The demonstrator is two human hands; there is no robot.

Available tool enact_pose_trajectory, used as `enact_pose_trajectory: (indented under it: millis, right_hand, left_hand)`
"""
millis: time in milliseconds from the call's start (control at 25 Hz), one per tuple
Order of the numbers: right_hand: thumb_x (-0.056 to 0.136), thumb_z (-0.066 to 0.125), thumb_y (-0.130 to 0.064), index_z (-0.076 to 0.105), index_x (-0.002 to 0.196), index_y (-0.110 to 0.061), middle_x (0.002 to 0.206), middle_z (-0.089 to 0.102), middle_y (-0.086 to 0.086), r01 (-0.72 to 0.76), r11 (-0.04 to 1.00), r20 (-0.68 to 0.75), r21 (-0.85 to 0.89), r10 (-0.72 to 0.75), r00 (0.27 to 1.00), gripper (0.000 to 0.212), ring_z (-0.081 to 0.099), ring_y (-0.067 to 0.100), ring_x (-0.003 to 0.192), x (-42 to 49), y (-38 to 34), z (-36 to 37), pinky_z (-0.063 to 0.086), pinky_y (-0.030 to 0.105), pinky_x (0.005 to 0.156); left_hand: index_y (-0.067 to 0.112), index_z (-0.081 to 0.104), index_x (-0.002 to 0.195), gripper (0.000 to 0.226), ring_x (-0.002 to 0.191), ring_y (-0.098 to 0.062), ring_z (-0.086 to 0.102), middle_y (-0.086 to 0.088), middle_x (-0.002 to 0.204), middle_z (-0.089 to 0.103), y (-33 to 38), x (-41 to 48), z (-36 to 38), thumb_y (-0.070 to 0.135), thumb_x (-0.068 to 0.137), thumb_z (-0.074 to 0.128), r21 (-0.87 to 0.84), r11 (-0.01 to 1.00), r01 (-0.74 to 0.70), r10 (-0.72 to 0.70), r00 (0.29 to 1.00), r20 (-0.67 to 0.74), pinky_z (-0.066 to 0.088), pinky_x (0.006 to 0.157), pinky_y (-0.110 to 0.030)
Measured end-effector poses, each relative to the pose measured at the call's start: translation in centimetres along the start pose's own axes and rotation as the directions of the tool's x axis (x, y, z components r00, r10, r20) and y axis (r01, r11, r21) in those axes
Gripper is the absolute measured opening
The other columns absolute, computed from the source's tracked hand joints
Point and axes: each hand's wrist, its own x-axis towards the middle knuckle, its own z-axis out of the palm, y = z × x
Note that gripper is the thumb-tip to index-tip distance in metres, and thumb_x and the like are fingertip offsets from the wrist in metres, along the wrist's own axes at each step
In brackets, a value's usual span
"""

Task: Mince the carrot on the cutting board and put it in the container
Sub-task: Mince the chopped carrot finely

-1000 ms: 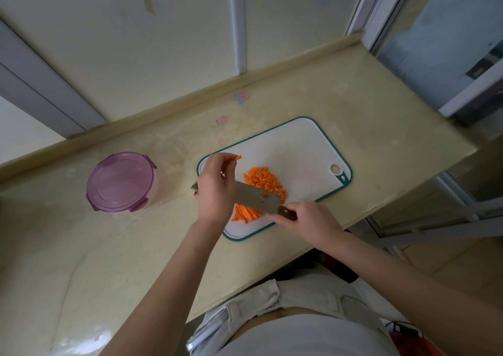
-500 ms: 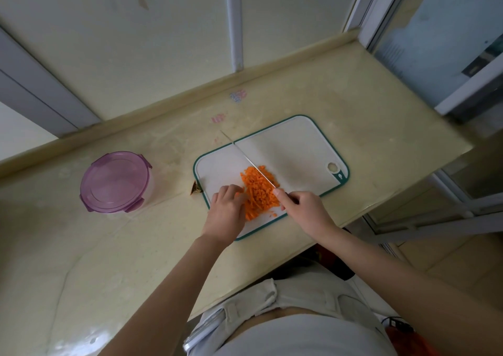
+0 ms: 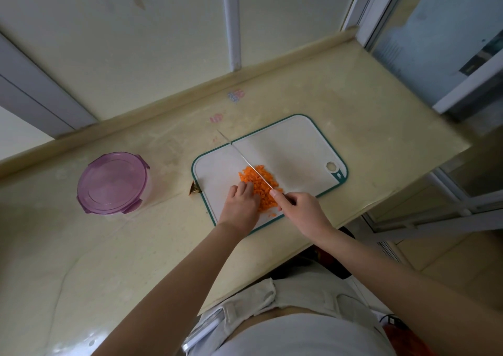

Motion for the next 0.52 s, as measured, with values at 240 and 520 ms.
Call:
enact_pose_trajectory:
  millis: [240, 520]
  right_hand:
    - [0.09, 0.052, -0.053, 0.06, 0.062, -0.008, 0.045, 0.046, -0.007, 0.019, 1.0, -0.001, 0.016, -0.019, 1.0, 0.054, 0.043, 0.003, 0.042, 0.0, -0.1, 0.0, 0.035, 0.018, 0.049]
    - [0.091, 0.052, -0.051, 0.06, 0.063, -0.003, 0.045, 0.045, -0.007, 0.053, 0.998, 0.007, 0.034, -0.053, 0.999, 0.056, 0.04, 0.004, 0.042, -0.2, -0.1, -0.2, 0.034, 0.02, 0.05]
  left_hand:
    - [0.015, 0.07, 0.078, 0.021, 0.075, -0.021, 0.054, -0.004, 0.084, 0.06, -1.8, 0.4, -0.6, 0.02, 0.06, 0.08, 0.075, 0.976, -0.202, 0.209, 0.973, -0.097, 0.047, 0.067, -0.029]
    - [0.008, 0.07, 0.101, 0.036, 0.104, -0.026, 0.063, -0.011, 0.107, 0.067, -5.3, 0.0, -1.2, -0.003, 0.068, 0.061, -0.12, 0.923, -0.365, 0.356, 0.931, -0.084, 0.046, 0.096, -0.035]
